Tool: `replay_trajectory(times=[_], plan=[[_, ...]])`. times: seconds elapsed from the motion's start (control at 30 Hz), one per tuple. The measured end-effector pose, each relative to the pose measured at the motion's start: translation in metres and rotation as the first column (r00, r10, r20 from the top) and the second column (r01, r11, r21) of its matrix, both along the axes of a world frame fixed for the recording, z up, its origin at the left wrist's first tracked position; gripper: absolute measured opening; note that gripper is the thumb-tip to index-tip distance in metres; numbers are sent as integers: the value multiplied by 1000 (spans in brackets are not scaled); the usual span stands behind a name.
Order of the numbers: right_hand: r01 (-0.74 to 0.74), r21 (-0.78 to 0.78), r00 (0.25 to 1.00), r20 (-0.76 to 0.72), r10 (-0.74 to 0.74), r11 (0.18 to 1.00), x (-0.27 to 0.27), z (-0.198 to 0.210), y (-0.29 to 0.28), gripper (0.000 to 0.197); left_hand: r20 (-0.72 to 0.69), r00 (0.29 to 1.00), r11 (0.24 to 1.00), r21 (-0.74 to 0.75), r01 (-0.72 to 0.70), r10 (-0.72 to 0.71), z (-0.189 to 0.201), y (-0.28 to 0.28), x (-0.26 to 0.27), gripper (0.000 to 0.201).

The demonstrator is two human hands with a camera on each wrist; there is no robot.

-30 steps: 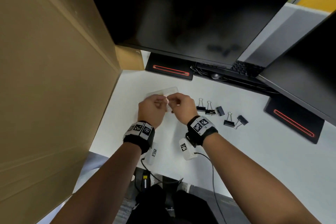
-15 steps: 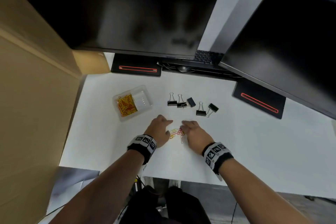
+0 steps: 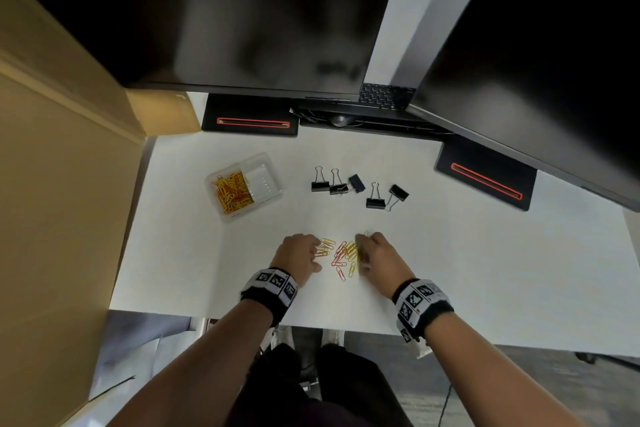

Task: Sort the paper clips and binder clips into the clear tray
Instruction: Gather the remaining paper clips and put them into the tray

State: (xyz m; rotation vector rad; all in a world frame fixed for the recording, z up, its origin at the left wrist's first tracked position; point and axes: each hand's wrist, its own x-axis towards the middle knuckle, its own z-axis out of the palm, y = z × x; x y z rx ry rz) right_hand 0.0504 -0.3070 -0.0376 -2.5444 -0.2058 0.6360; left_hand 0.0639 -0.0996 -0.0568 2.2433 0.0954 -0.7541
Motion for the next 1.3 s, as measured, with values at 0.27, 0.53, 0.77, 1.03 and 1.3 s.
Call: replay_trajectory(times=[0.27, 0.53, 0.77, 1.03, 1.3], plan=[[80, -51, 996, -30, -82, 995, 0, -10, -6, 111, 109, 980, 974, 175, 146, -167, 2, -10, -11, 117], [-71, -155, 993, 80, 85, 985, 6, -23, 15, 59, 189, 960, 969, 180, 171, -205, -4, -29, 2, 83], [-106, -157, 979, 158, 131, 982, 16, -30, 16, 19, 272, 943, 976, 159, 152, -191, -3, -33, 18, 21], [-145, -189, 974, 146, 174, 971, 23, -31, 13, 22, 280, 944, 981, 130, 146, -177, -10, -31, 24, 17], [115, 144, 970, 198, -143, 983, 24, -25, -5, 16, 231, 972, 999, -16, -32, 35, -11, -21, 25, 14]])
